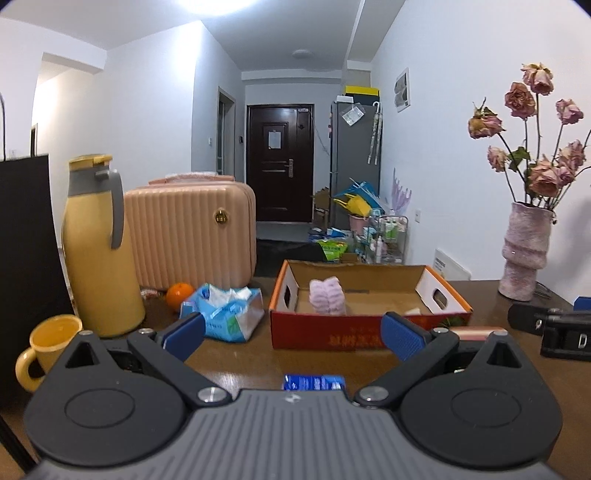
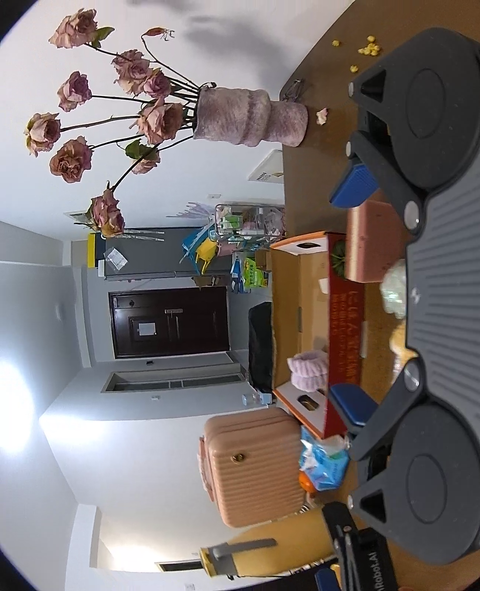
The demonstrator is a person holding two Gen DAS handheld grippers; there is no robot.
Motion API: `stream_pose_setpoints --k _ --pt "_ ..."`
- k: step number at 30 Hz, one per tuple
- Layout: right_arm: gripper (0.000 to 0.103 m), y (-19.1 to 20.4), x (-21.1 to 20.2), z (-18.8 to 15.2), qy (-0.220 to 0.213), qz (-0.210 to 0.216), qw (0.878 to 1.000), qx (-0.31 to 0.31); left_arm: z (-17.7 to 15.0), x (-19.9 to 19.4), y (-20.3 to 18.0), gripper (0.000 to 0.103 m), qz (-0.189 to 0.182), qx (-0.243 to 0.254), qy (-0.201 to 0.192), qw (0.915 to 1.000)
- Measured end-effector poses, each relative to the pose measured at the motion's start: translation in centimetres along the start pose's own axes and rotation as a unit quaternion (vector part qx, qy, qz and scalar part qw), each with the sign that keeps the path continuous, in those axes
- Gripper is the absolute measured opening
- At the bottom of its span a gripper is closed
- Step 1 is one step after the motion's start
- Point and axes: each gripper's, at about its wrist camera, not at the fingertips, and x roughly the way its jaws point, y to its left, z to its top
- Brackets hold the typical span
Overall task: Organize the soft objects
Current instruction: 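Withdraw both grippers from the box back toward the soft items, then grasp the pink satin scrunchies with the right gripper while the left approaches the white sponge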
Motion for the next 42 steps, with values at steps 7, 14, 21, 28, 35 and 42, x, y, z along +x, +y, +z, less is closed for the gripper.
stream_pose_setpoints --k 7,14,21,28,35,42 --pt "0.102 0.1 -2.4 -3.5 0.015 0.007 1.000 -0.016 -2.9 -2.2 0.7 0.103 -0.020 -0.007 0.012 0.9997" --pt "0.102 0.1 -3.7 -6.8 0.037 0.013 0.999 -0.025 -5.5 -3.6 1.0 0.103 -0.029 -0.003 0.019 0.9994" --pt "0.102 0.0 -3.9 -9.4 0.059 0.019 0.998 -0.029 -8.2 -4.5 1.0 0.103 -0.028 0.016 0.022 0.9992" --pt "0.102 0.2 -4.2 -11.2 0.059 0.028 0.997 -0.036 -10.7 -4.5 1.3 0.103 -0.030 0.029 0.035 0.9985" --pt "0.102 0.8 -4.7 -12.9 0.056 0.039 0.996 -0.055 -11.6 -4.7 2.0 0.103 -0.031 0.028 0.029 0.9987" --pt "0.102 1.9 -3.9 -13.6 0.073 0.058 0.993 -0.076 -12.1 -4.1 2.7 0.103 -0.039 0.013 0.045 0.9981"
